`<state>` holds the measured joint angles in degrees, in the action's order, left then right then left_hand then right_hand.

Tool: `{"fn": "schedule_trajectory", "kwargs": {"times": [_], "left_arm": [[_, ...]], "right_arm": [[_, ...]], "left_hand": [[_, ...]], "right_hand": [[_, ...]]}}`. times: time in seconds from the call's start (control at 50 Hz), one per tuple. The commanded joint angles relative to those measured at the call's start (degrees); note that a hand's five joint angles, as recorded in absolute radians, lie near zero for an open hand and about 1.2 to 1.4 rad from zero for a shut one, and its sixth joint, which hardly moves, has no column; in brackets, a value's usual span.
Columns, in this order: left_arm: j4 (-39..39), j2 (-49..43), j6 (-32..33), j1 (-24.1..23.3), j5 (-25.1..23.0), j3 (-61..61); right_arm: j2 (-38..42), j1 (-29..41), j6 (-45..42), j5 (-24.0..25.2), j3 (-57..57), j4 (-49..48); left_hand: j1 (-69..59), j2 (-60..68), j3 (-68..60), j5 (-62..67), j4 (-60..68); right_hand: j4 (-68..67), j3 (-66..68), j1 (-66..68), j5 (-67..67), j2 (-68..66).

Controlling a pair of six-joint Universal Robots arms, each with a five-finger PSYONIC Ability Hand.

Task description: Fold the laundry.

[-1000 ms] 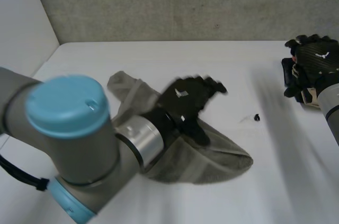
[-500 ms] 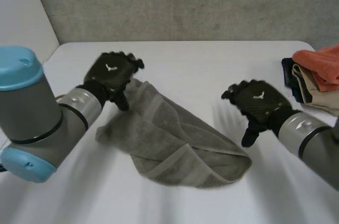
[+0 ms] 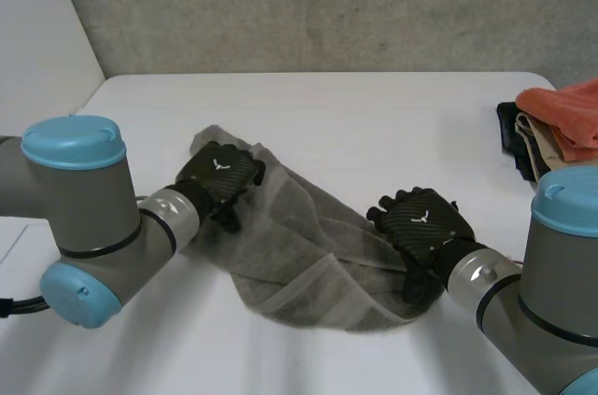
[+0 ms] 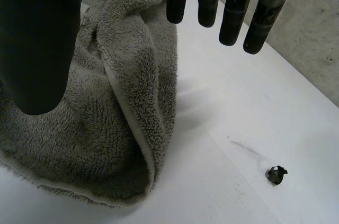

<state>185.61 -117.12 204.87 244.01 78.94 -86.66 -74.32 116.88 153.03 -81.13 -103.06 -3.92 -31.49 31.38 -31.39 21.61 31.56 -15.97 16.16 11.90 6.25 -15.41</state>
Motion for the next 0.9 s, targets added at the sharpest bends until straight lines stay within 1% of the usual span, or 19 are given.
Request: {"fn": "schedule_trajectory", "kwargs": {"times": [0.02, 0.18, 0.22, 0.24, 0.26, 0.32, 0.34, 0.4, 0.46, 0.54, 0.58, 0.62, 0.64, 0.7, 0.72, 0.78, 0.82, 0.9], "left_arm": [[0.19, -1.17, 0.26, -0.12, 4.55, -0.09], [0.28, -6.27, 0.53, -0.12, 5.26, 2.37], [0.19, -7.41, 1.14, -0.2, 5.26, 3.08], [0.19, -7.68, 1.49, -0.2, 5.26, 3.25], [0.19, -8.12, 2.45, -0.2, 5.26, 3.6], [0.28, -8.3, 4.13, -0.29, 5.26, 3.87], [0.28, -8.21, 4.91, -0.47, 5.26, 4.04], [0.36, -7.68, 5.71, -0.56, 5.34, 4.13], [0.36, -6.19, 5.8, -0.99, 6.4, 4.22], [0.8, -0.49, 5.8, -1.44, 8.06, 4.22], [0.98, 3.56, 5.19, -1.44, 8.33, 4.31], [0.98, 6.54, 5.01, -1.44, 8.24, 4.31], [1.15, 9.6, 4.84, -1.52, 8.24, 4.22], [1.77, 13.66, 4.22, -1.7, 8.07, 3.87], [2.38, 15.94, 3.78, -1.87, 8.07, 3.78], [3.0, 18.94, 2.99, -2.14, 8.07, 3.52], [3.35, 21.49, 2.46, -2.31, 8.07, 3.43], [3.35, 24.04, 1.93, -2.84, 8.07, 3.34]], "right_arm": [[0.14, -0.08, -0.02, 0.01, 0.05, 0.05], [0.14, -0.25, -0.02, -0.08, -0.39, 0.05], [0.14, -0.43, -0.02, -0.08, -0.39, 0.14], [0.14, -0.51, -0.02, -0.08, -0.39, 0.14], [0.14, -0.6, -0.02, -0.08, -0.39, 0.14], [0.14, -0.78, -0.02, -0.08, -0.39, 0.05], [0.05, -0.87, -0.02, -0.16, -0.3, 0.05], [0.05, -0.87, -0.02, -0.25, -0.13, 0.14], [-0.04, -0.87, -0.02, -0.34, 0.31, 0.14], [-0.21, -0.95, 0.25, -0.6, 1.28, 0.14], [-0.12, -1.22, 2.08, -0.96, 2.77, 0.05], [-0.21, -1.83, 4.71, -1.04, 3.91, 0.49], [-0.47, -2.88, 7.77, -1.04, 5.13, 0.93], [-0.56, -4.9, 12.27, -0.61, 6.64, 2.24], [-0.74, -5.78, 14.9, -0.43, 7.51, 3.9], [-0.74, -6.23, 18.52, -0.17, 9.45, 7.42], [-0.74, -6.32, 22.03, 0.62, 11.12, 11.2], [-0.65, -6.32, 27.31, 3.35, 12.97, 14.81]], "left_hand": [[-5.47, 5.58, -5.58, 5.35, 5.4], [-5.64, 5.75, -5.74, 5.52, 5.56], [-7.98, 8.09, -8.08, 7.86, 7.9], [-10.99, 11.1, -11.1, 10.87, 10.92], [-20.85, 20.96, -20.95, 20.73, 20.77], [-38.71, 38.82, -38.82, 38.6, 38.64], [-48.41, 48.52, -48.52, 48.29, 48.34], [-48.51, 48.62, -48.61, 48.39, 48.44], [-48.51, 48.62, -48.61, 48.39, 48.44], [-48.51, 48.62, -48.61, 48.39, 48.44], [-48.51, 48.62, -48.61, 48.39, 48.44], [-48.51, 48.62, -48.61, 48.39, 48.44], [-48.51, 48.62, -48.61, 48.39, 48.44], [-48.51, 48.62, -48.61, 48.39, 48.44], [-48.51, 48.62, -48.61, 48.39, 48.44], [-48.51, 48.62, -48.61, 48.39, 48.44], [-48.51, 48.62, -48.61, 48.39, 48.44], [-48.51, 48.62, -48.61, 48.39, 48.44]], "right_hand": [[-3.87, 3.68, 7.94, 3.59, -4.43], [-3.87, 3.68, 7.94, 3.59, -4.43], [-3.87, 3.68, 7.94, 3.59, -4.43], [-3.87, 3.68, 7.94, 3.59, -4.43], [-3.87, 3.68, 7.94, 3.59, -4.43], [-3.87, 3.68, 7.94, 3.59, -4.43], [-3.87, 3.68, 7.94, 3.59, -4.43], [-3.87, 3.68, 7.94, 3.59, -4.43], [-3.87, 3.68, 7.94, 3.59, -4.43], [-2.53, 2.34, 6.6, 2.25, -3.09], [1.0, -1.19, 3.08, -1.27, 0.43], [3.52, -3.71, 0.55, -3.8, 2.96], [4.7, -4.89, -0.62, -4.98, 4.14], [5.38, -5.57, -1.31, -5.66, 4.82], [5.97, -6.16, -1.9, -6.25, 5.41], [5.97, -6.16, -1.9, -6.25, 5.41], [5.97, -6.16, -1.9, -6.25, 5.41], [5.97, -6.16, -1.9, -6.25, 5.41]]}}
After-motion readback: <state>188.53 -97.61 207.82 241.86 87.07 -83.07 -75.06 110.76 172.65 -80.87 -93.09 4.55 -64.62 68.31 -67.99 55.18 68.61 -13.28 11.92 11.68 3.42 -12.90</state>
